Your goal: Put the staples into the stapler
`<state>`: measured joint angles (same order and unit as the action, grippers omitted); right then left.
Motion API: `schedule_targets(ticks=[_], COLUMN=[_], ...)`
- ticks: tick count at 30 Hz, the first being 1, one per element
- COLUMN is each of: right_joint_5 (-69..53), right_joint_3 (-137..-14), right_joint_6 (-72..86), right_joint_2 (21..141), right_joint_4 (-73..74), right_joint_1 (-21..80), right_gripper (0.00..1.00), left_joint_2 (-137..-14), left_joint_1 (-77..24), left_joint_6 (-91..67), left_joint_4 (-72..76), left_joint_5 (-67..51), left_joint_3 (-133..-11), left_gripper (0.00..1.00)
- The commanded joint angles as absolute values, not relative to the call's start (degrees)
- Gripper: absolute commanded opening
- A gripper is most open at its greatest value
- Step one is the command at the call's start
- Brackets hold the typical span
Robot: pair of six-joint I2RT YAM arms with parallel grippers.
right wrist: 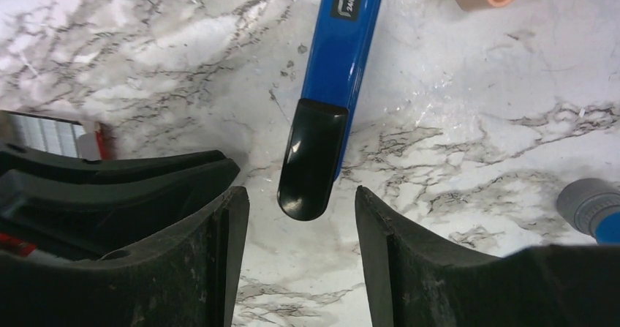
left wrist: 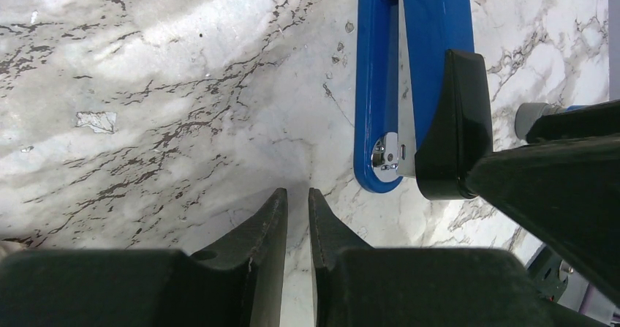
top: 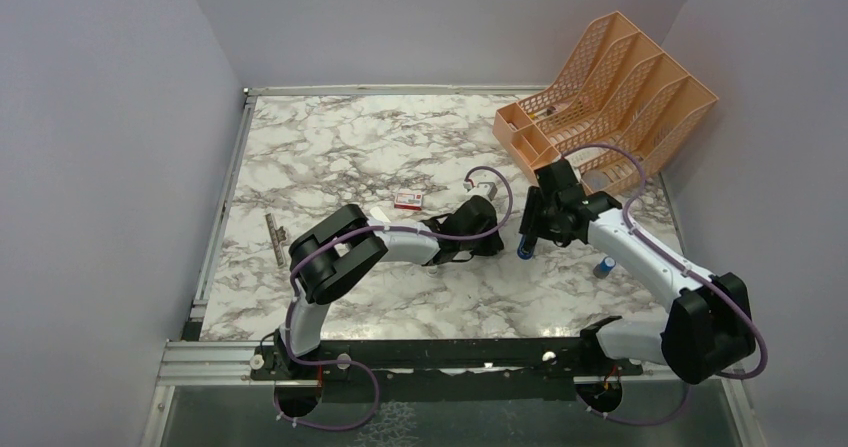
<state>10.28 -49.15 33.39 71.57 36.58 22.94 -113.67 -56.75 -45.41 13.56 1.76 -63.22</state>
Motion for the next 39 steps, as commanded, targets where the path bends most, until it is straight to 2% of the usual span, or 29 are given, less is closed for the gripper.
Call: schedule_targets(ticks=[1,5,9,11,14,19,21,24,28,34,39], right_joint_5=[11.1,8.7,8.1,8.1,8.1,8.1,8.5,9.4,11.3,11.4,11.8], right_joint_3=[-49.2,-47.6,-45.7,-44.6,-43.2,-41.6,-42.2,-44.1,-47.1,-48.7,-49.7], right_joint_6=[33.3,33.2,33.4,33.6,33.9,34.4,34.5,34.3,33.1,32.1,32.0], right_joint_2=[73.6,75.4,77.2,77.9,79.5,81.0,80.6,77.4,72.4,70.9,67.6], right_joint_4=[39.0,38.3,37.1,36.4,35.4,34.2,34.5,35.4,36.7,38.1,39.8], right_joint_1=[22.9,22.9,22.9,22.9,22.9,22.9,22.9,22.9,22.9,22.9,22.9], right_gripper=[0.57,0.48,0.32,0.27,0.22,0.21,0.23,0.3,0.37,0.46,0.62], left_joint_2=[-113.3,-113.5,-113.4,-113.3,-113.3,-113.3,-113.1,-112.4,-111.0,-109.5,-106.4], left_joint_1=[-56.8,-56.5,-56.2,-56.0,-55.8,-55.7,-55.7,-55.6,-55.6,-55.5,-55.5], left_joint_6=[-44.8,-44.8,-44.8,-44.8,-44.9,-45.1,-45.1,-44.8,-43.6,-41.7,-39.9], left_joint_4=[13.8,14.0,14.3,14.4,14.5,14.7,14.6,14.4,13.4,10.6,7.3], left_joint_5=[2.8,2.6,2.4,2.3,2.1,2.0,2.0,2.1,2.9,4.0,5.6], left_joint_3=[-62.2,-62.1,-61.7,-61.5,-61.3,-60.9,-60.8,-60.8,-61.1,-62.8,-63.9], left_gripper=[0.18,0.18,0.19,0.18,0.18,0.18,0.19,0.19,0.23,0.25,0.29])
